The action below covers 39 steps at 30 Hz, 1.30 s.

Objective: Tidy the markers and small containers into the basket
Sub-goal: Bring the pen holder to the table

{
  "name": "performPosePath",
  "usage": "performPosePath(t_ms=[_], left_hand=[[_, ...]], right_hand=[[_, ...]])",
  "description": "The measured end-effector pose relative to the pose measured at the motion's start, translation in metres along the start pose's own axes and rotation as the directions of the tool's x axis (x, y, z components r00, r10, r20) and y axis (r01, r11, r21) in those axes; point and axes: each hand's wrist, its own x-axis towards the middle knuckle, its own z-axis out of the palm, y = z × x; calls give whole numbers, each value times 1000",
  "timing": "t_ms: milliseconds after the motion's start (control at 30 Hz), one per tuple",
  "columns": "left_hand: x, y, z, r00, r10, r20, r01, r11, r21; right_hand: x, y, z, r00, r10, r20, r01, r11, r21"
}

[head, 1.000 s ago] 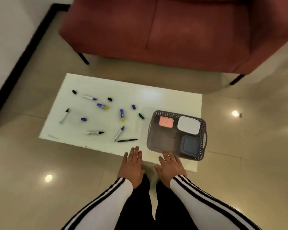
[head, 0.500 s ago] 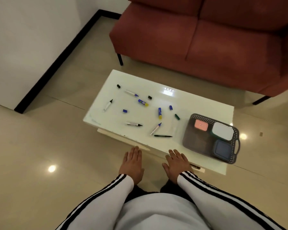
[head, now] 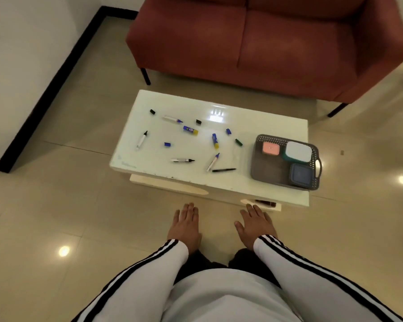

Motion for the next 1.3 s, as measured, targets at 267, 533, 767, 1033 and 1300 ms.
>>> performPosePath(t_ms=[267, 533, 767, 1033, 1300], left_hand=[[3, 128, 25, 998, 58, -19, -57, 996, 64], [35, 245, 79, 1000, -2, -9, 1, 1000, -24], [151, 271, 204, 999, 43, 15, -43, 999, -2], [336, 260, 362, 992, 111, -59, -108, 992, 62], [446, 252, 433, 982, 75, -171, -69, 997, 39]], right_hand=[[-50, 132, 34, 998, 60, -1, -60, 997, 54], [-45, 230, 83, 998, 50, 50, -56, 988, 141], [61, 273, 196, 996, 87, -4, -84, 973, 213], [233, 318, 359, 983, 137, -120, -102, 960, 262], [334, 349, 447, 956, 205, -208, -114, 918, 380]])
